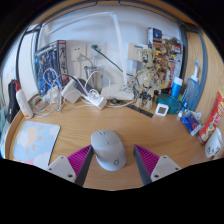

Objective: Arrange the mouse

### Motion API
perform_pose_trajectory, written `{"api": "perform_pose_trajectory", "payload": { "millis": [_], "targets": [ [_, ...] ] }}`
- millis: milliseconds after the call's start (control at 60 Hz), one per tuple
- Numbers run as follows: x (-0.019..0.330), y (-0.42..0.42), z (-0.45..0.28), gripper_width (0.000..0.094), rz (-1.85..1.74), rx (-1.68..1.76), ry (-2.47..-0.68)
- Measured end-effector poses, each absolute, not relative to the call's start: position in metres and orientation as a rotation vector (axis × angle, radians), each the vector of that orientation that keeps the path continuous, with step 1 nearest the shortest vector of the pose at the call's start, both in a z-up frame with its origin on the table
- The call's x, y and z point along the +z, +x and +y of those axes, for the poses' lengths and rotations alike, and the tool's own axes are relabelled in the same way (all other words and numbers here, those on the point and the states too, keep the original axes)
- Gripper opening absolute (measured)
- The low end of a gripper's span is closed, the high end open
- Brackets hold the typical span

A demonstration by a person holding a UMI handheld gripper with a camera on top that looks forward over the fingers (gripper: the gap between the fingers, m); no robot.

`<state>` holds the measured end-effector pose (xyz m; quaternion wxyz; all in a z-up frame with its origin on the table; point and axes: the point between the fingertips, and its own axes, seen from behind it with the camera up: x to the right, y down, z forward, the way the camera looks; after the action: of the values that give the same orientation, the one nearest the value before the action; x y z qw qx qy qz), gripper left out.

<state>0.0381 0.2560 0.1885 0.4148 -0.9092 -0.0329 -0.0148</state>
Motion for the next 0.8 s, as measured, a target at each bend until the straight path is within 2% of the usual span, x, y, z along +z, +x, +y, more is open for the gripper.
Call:
{"api": "perform_pose_trajectory", "payload": {
  "millis": [67, 83, 100, 200, 217, 317, 350, 367, 383, 450, 467, 550, 567, 583, 650, 667, 800],
  "targets": [
    [0.188, 0.030, 0.277, 0.0792, -0.064, -0.028, -2.283],
    [0.198, 0.027, 0.292, 0.0789, -0.058, -0.022, -2.284],
    [0.189, 0.043, 0.269, 0.0783, -0.050, -0.014, -2.283],
    [0.192, 0.033, 0.309, 0.0735, -0.041, -0.019, -2.280],
    [0.189, 0.047, 0.283, 0.0724, -0.047, -0.013, -2.273],
    [0.187, 0.041, 0.318, 0.0645, -0.045, -0.020, -2.266],
    [0.189, 0.051, 0.294, 0.0603, -0.048, -0.016, -2.256],
    [0.188, 0.052, 0.295, 0.0624, -0.046, -0.019, -2.254],
    [0.187, 0.053, 0.296, 0.0538, -0.043, -0.022, -2.252],
    [0.183, 0.056, 0.300, 0.0508, -0.035, -0.022, -2.252],
    [0.182, 0.050, 0.320, 0.0503, -0.035, -0.027, -2.260],
    [0.182, 0.056, 0.301, 0.0437, -0.059, -0.012, -2.262],
    [0.182, 0.056, 0.301, 0.0477, -0.068, -0.010, -2.267],
    [0.186, 0.050, 0.299, 0.0398, -0.075, -0.007, -2.281],
    [0.185, 0.058, 0.306, 0.0363, -0.065, 0.004, -2.306],
    [0.186, 0.058, 0.309, 0.0321, -0.069, 0.000, -2.311],
    [0.192, 0.043, 0.308, 0.0315, -0.016, -0.042, -2.353]
  ]
}}
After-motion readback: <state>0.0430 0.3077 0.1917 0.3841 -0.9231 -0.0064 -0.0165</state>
